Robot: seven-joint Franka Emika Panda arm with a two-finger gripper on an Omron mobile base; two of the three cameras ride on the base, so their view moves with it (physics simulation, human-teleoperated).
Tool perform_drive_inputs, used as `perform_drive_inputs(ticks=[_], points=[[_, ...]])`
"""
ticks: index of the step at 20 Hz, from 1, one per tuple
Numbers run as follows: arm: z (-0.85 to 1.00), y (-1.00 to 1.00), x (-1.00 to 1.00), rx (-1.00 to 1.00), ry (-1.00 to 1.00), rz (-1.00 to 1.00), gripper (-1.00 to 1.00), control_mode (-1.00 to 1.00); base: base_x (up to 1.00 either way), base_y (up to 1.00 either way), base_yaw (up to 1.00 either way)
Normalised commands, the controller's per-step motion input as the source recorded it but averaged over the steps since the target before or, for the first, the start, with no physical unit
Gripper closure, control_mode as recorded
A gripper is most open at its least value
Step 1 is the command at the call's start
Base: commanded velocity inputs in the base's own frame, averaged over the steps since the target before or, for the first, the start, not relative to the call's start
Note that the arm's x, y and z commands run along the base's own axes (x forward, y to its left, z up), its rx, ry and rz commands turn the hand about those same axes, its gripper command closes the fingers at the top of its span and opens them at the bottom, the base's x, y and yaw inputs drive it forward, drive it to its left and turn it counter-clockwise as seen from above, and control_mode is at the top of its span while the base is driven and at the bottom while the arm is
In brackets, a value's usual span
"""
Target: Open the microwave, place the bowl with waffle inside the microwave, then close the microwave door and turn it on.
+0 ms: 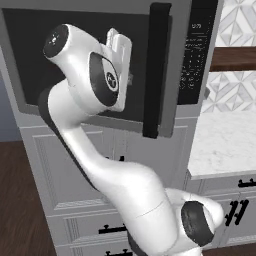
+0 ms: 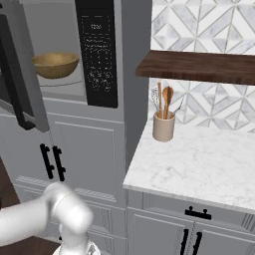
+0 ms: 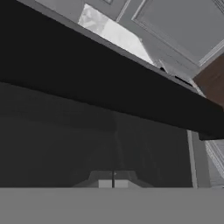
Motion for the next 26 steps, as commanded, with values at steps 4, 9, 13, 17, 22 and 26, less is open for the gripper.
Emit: perform_drive_inputs(ticks=[4, 9, 13, 17, 22, 26], points=[[-0.66, -0.26, 1.0, 0.0, 0.09, 0.66, 1.0, -1.0, 0.0, 0.0, 0.0], [-0.48, -0.25, 1.0, 0.0, 0.05, 0.63, 1.0, -1.0, 0.0, 0.0, 0.0], [-0.18, -0.28, 1.0, 0.06, 0.0, 0.58, 1.0, -1.0, 0.0, 0.0, 0.0], [-0.11, -0.23, 1.0, 0.04, 0.06, 0.49, 1.0, -1.0, 0.0, 0.0, 0.0], [-0.21, -0.15, 1.0, 0.0, 0.14, 0.37, 1.0, -1.0, 0.0, 0.0, 0.0], [-0.23, -0.01, 1.0, -0.03, 0.16, 0.29, 1.0, -1.0, 0.0, 0.0, 0.0]])
